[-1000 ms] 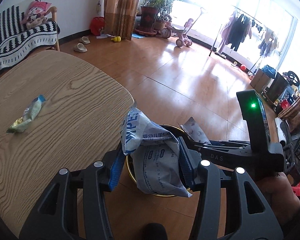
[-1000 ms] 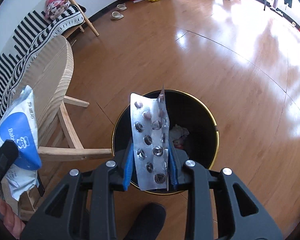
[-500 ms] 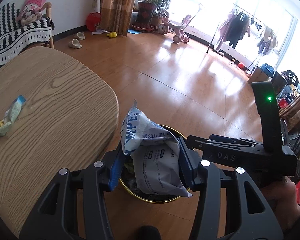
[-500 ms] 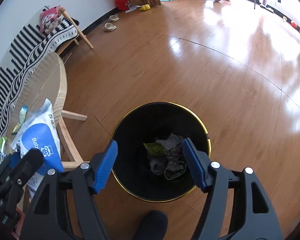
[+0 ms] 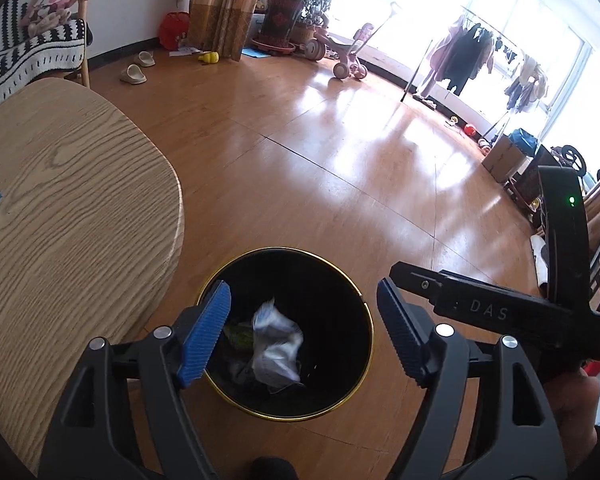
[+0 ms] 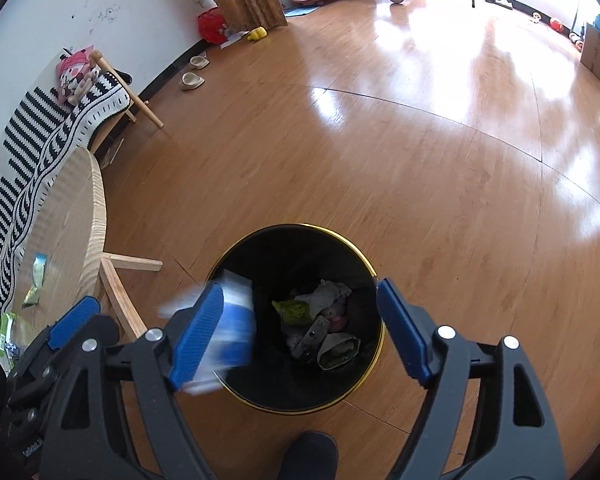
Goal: Collect trash
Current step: 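Return to the table and grasp the crumpled blue-white foil wrapper with the left tool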
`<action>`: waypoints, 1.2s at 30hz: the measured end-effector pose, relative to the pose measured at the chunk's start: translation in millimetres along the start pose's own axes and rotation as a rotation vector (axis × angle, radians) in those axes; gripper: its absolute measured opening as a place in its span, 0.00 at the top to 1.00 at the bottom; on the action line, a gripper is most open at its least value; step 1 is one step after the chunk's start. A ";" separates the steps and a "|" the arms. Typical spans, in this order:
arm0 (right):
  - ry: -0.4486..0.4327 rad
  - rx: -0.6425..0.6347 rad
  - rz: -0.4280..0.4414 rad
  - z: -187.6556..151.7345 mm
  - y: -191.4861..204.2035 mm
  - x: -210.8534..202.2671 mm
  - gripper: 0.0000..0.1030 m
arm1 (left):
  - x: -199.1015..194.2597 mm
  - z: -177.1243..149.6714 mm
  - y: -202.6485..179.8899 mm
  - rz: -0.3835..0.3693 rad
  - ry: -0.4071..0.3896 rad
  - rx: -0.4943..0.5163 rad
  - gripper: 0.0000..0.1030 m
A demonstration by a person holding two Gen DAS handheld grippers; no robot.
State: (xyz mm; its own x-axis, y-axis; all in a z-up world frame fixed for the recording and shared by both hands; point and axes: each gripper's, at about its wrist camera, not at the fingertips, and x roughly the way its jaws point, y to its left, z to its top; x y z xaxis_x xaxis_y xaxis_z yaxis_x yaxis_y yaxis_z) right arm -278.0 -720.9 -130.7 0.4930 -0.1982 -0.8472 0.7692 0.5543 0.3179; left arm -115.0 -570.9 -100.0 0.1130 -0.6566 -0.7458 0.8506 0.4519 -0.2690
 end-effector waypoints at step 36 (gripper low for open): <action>0.106 -0.764 0.479 -177.5 534.3 -26.3 0.21 | -390.7 -150.8 375.5 0.705 -0.298 -0.608 0.14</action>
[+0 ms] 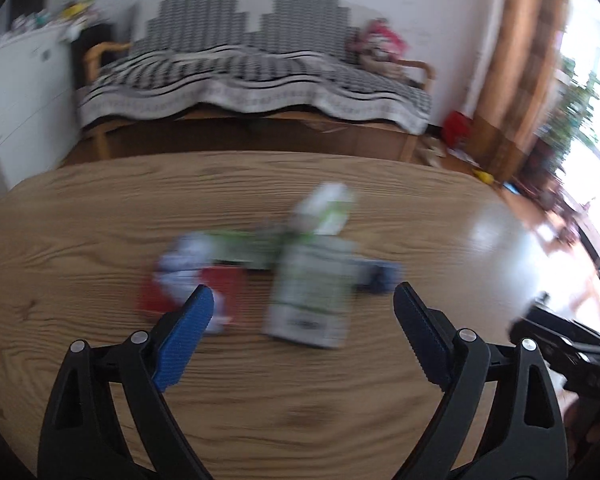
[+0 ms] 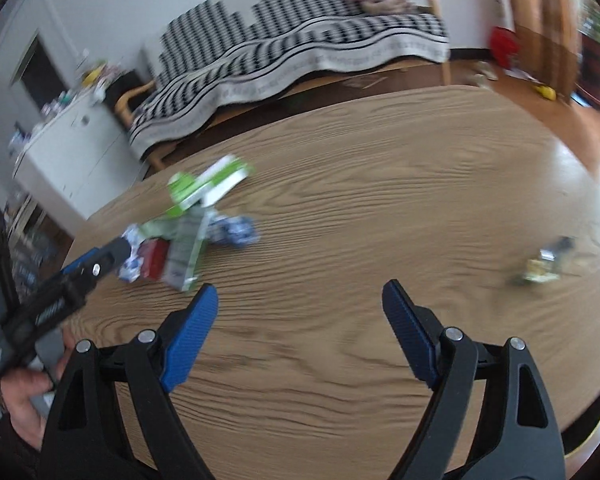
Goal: Collect trash
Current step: 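Return to the table and grasp the crumpled blue-white foil wrapper with the left tool, then grasp the green-white booklet with the right tool while the left tool holds the wrapper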
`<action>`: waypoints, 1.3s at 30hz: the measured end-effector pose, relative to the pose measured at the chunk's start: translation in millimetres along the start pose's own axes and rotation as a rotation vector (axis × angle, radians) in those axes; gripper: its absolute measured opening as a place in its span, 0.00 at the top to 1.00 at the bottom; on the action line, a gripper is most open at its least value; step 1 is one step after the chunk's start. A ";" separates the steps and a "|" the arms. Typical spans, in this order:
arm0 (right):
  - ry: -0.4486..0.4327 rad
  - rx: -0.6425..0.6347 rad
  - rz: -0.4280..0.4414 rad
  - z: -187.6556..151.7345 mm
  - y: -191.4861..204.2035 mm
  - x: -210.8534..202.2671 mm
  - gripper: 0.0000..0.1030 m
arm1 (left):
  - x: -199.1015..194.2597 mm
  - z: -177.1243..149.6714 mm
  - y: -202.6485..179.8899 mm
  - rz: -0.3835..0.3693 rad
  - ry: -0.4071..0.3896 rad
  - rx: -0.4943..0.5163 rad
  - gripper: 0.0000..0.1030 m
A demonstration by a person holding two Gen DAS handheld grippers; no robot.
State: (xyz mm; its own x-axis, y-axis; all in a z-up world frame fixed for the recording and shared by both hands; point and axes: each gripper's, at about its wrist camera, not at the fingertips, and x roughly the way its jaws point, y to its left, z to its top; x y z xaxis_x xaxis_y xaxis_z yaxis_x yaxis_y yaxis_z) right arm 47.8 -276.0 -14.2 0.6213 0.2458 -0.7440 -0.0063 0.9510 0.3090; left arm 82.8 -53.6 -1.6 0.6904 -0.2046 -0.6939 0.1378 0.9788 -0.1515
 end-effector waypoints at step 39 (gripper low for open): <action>0.098 -0.146 -0.150 7.2 134.6 160.1 0.22 | 20.1 23.0 103.4 0.098 0.016 -0.171 0.71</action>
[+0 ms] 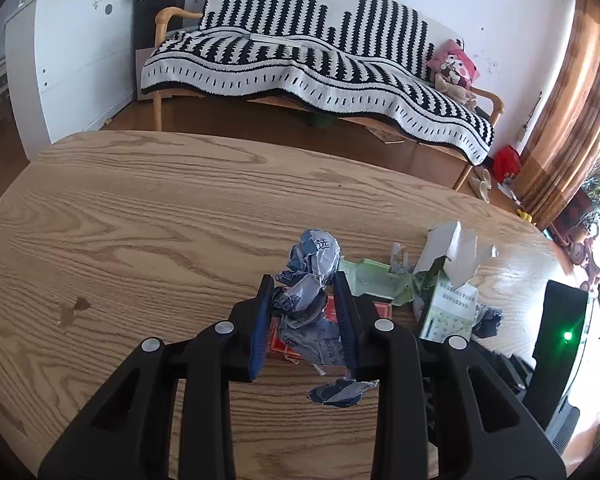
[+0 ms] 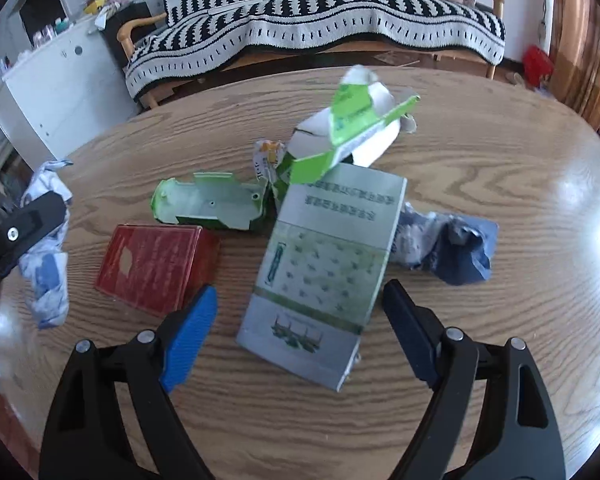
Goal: Collect trash
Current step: 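Grasp the green-white booklet with the right tool while the left tool holds the wrapper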
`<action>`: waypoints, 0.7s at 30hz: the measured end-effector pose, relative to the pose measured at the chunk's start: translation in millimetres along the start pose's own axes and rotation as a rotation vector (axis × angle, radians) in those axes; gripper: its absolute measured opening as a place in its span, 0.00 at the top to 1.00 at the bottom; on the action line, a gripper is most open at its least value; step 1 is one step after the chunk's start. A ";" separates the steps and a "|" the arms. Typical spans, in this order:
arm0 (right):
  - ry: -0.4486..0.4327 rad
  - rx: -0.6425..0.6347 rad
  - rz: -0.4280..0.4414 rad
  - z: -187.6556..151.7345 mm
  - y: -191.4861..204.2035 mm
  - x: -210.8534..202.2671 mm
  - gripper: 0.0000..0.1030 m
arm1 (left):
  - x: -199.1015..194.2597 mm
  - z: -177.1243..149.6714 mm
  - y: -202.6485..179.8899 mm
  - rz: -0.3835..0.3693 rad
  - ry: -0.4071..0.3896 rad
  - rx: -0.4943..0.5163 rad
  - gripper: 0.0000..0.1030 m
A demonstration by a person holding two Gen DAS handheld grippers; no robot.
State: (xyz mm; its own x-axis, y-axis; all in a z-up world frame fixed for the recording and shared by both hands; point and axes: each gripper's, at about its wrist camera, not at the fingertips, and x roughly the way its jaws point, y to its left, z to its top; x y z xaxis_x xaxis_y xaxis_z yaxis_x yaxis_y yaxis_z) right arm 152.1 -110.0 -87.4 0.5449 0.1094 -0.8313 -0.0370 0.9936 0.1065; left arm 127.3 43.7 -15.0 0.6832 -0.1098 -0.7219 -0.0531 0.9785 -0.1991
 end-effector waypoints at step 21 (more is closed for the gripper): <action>-0.075 -0.050 0.024 -40.4 -89.7 -104.6 0.50 | -18.8 -19.3 -65.9 -0.067 -0.004 0.107 0.71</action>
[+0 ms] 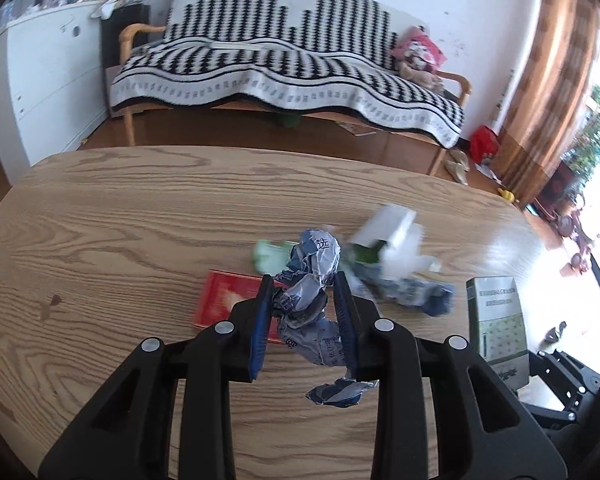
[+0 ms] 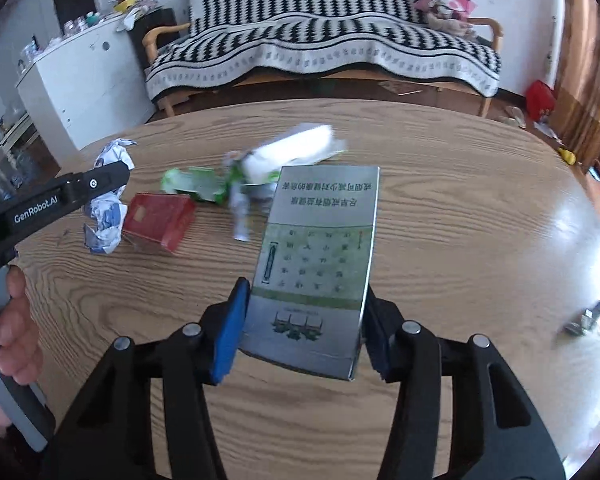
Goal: Collect trash
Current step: 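Grasp the green-white booklet with the right tool while the left tool holds the wrapper, then carry the wrapper and booklet to the black bin and open both tools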
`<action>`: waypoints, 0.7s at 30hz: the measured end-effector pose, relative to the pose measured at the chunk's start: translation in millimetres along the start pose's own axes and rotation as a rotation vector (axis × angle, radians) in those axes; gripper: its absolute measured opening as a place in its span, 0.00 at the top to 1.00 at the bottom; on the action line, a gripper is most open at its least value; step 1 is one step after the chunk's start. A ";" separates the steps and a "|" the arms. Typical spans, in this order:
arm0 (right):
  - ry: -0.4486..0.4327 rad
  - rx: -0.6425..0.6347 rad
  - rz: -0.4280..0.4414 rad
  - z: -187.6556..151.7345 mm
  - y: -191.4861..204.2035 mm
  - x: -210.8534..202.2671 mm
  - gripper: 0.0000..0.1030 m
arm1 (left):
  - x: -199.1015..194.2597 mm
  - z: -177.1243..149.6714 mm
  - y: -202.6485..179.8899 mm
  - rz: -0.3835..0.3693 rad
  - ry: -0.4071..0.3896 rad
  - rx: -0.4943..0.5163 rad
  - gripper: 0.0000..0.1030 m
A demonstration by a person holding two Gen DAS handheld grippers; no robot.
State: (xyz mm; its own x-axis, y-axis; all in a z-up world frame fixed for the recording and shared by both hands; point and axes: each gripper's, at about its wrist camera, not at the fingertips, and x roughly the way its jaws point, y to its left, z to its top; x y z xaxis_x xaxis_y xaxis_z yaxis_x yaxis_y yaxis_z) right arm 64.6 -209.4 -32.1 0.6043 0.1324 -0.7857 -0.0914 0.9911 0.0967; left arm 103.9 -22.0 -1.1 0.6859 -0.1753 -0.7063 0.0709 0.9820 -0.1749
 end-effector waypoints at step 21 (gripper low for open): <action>-0.105 0.393 -0.254 -123.7 -269.8 -140.9 0.49 | -25.2 -89.9 -291.8 -0.368 0.033 0.428 0.71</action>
State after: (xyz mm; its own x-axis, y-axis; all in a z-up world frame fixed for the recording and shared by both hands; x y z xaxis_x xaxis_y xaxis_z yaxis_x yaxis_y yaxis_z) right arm -93.8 -497.2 -23.0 0.6472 -0.1342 -0.7504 0.3638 0.9194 0.1493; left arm 0.8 -310.5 6.0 0.5380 -0.5065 -0.6738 0.5930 0.7955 -0.1245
